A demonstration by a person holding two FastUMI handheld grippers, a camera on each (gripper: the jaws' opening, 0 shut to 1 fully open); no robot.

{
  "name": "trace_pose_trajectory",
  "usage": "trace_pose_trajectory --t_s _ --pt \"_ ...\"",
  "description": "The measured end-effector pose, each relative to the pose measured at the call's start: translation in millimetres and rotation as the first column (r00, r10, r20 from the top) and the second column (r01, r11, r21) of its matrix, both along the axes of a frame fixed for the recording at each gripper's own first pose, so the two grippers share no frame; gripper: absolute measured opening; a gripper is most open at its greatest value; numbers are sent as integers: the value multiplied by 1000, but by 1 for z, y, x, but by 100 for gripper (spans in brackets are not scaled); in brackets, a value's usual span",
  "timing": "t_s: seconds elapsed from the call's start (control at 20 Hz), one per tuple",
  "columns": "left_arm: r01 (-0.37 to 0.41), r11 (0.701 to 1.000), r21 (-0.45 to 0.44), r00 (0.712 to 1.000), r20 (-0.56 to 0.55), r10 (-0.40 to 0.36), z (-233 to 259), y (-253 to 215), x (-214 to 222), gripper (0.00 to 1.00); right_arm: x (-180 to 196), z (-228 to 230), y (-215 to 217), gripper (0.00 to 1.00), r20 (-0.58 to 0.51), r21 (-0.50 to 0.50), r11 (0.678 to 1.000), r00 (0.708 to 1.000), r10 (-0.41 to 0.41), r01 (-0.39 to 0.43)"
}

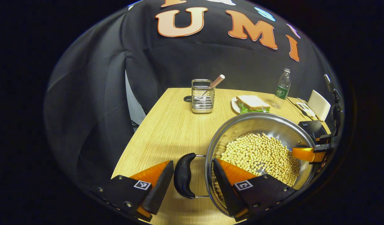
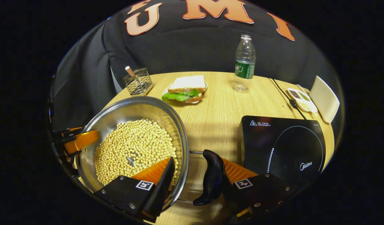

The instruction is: First push the handle of the pot to place it horizontally, then grasp the pot with both hands and set it on the induction cooktop.

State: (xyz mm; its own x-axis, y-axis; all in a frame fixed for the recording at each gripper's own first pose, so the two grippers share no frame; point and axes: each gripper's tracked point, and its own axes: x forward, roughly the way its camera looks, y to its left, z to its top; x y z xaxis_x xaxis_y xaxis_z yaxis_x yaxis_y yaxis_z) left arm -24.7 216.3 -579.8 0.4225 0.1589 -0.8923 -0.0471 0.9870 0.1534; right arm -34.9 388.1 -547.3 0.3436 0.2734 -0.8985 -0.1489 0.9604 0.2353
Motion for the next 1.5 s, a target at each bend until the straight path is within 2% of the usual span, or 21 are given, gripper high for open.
trace_pose_trajectory --t_s 0.1,0.2,0.25,0.3,0.35,0.45,0.5,0.6,0.8,0.85,0.95,1.0,1.15,1.2,1.3,1.35,1.4,1.45,1.5 --pt "-17 1000 -21 1000 -16 16 -9 -2 -3 82 1 0 1 74 0 3 1000 1000 6 -6" --pt "-21 999 -35 1000 -5 21 -12 -6 0 81 1 0 1 74 1 7 1000 1000 9 -9" --pt "-22 999 -33 1000 -3 22 -12 -6 1 74 2 0 1 74 -4 9 1000 1000 7 -7" --pt "-27 999 -32 1000 3 27 -12 -5 1 77 1 -1 2 73 -10 12 1000 1000 3 -3" --pt "-32 999 -33 999 8 33 -9 -6 1 70 2 -1 1 72 -20 17 1000 1000 -3 3" --pt "-45 999 -25 999 16 45 -8 -5 0 69 4 -1 3 65 -43 38 999 999 -25 26" --pt "-47 999 -14 999 20 47 -8 -5 -1 69 5 0 3 67 -59 52 998 998 -36 39" --pt "-49 999 7 999 24 49 -5 -6 -3 69 2 -1 4 61 -82 66 997 996 -40 46" --pt "-58 998 31 997 59 56 5 -5 -2 68 5 8 1 58 -50 85 996 998 -38 42" --pt "-56 998 36 996 74 53 10 -3 0 68 7 15 -2 54 -38 92 995 998 -43 46" --pt "-42 998 51 994 101 36 12 -3 -2 69 9 34 -8 58 -16 105 993 999 -48 50" --pt "-33 998 56 993 115 27 6 -8 -4 68 9 41 -14 53 -9 111 992 999 -52 53" --pt "-12 998 64 989 149 2 7 -8 -1 69 14 59 -36 58 26 121 990 997 -76 72" --pt "-5 998 63 988 155 -5 5 -8 -1 69 15 65 -45 54 36 122 989 996 -85 80" --pt "14 998 62 987 160 -24 1 -8 3 69 15 75 -65 53 47 121 988 993 -105 99" --pt "20 998 58 987 160 -29 -1 -9 4 68 15 78 -76 58 50 119 987 992 -115 109" --pt "28 998 52 987 159 -36 -2 -10 3 68 16 81 -89 53 60 118 986 990 -130 122" --pt "39 998 47 986 162 -46 -4 -10 6 68 16 83 -101 53 67 116 984 987 -144 136" --pt "51 998 43 985 166 -58 -2 -8 7 69 18 84 -114 58 74 112 983 985 -155 146"
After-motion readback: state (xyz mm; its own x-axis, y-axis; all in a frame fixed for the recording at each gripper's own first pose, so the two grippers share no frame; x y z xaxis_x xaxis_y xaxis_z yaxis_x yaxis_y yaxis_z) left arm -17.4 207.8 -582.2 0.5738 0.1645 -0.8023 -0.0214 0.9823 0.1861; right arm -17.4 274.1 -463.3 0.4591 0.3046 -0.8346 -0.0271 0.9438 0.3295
